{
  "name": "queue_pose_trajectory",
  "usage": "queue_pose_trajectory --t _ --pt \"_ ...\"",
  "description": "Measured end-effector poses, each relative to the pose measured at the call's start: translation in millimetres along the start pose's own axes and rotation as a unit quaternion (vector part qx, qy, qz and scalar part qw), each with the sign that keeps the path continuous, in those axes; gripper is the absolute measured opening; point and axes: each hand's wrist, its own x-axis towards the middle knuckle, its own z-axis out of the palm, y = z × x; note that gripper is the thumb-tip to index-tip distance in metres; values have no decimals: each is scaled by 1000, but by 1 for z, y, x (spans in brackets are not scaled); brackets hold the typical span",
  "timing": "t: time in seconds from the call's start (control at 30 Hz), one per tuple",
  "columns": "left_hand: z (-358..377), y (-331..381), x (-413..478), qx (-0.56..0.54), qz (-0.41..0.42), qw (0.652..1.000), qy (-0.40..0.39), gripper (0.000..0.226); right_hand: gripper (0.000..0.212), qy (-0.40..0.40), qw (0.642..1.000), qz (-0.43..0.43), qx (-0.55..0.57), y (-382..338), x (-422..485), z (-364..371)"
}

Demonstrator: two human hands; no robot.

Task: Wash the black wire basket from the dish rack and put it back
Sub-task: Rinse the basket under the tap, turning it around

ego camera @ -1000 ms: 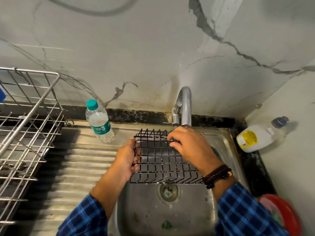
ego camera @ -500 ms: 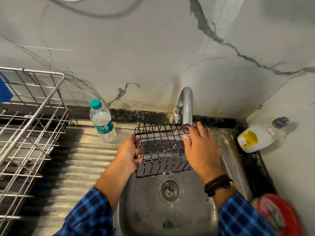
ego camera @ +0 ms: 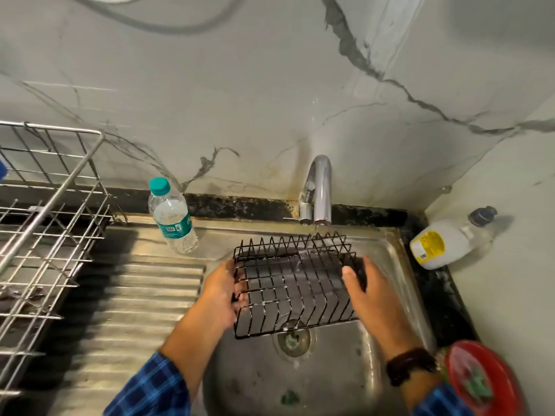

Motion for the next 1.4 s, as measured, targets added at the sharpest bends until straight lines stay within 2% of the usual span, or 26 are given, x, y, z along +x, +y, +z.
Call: queue_pose_trajectory --t 0.07,0.2,0.33,0.43,0.5,0.57,0.67,0.8,0.9,1.0,1.07,1.13,1.23,1.27,1.33,1.4 --pt "-2 -1 -1 11 12 999 -30 40 69 -38 999 20 29 -6 7 -7" --pt "-16 -1 -2 -17 7 997 -71 41 70 -38 992 59 108 -29 30 -18" --pt "-35 12 -11 -54 23 996 -70 42 68 -79 986 35 141 -49 27 -11" --pt "-47 20 -18 -48 47 996 -64 39 47 -86 986 -2 141 -60 17 -2" --pt "-53 21 -18 -32 54 997 -54 35 44 -76 989 -17 125 -63 14 7" --pt "-56 21 -20 -22 63 997 -41 34 52 -29 993 -56 103 -63 10 15" --pt "-54 19 -24 -7 81 996 -30 34 33 67 982 -166 53 -61 6 23" --pt "-51 14 -28 9 80 996 -25 35 24 125 965 -219 -75 -56 6 22" --pt "-46 9 -32 7 79 996 -31 34 27 89 968 -197 -125 -56 6 23" --pt "-40 7 -38 5 83 996 -35 34 34 2 973 -167 -157 -60 7 25" --pt "-40 8 -41 16 96 995 -20 34 38 -34 971 -189 -141 -57 10 18" --pt "-43 10 -44 24 108 994 2 33 34 5 966 -237 -102 -53 11 9" --pt "-47 10 -43 34 111 993 16 33 20 65 972 -199 110 -54 6 3" --pt "-47 9 -41 27 110 993 10 34 19 73 970 -177 150 -55 6 4" --pt "-47 8 -38 0 106 994 -2 33 19 80 973 -176 122 -55 10 9" --pt "-46 8 -34 -17 100 995 -2 32 33 34 978 -201 49 -51 15 15"
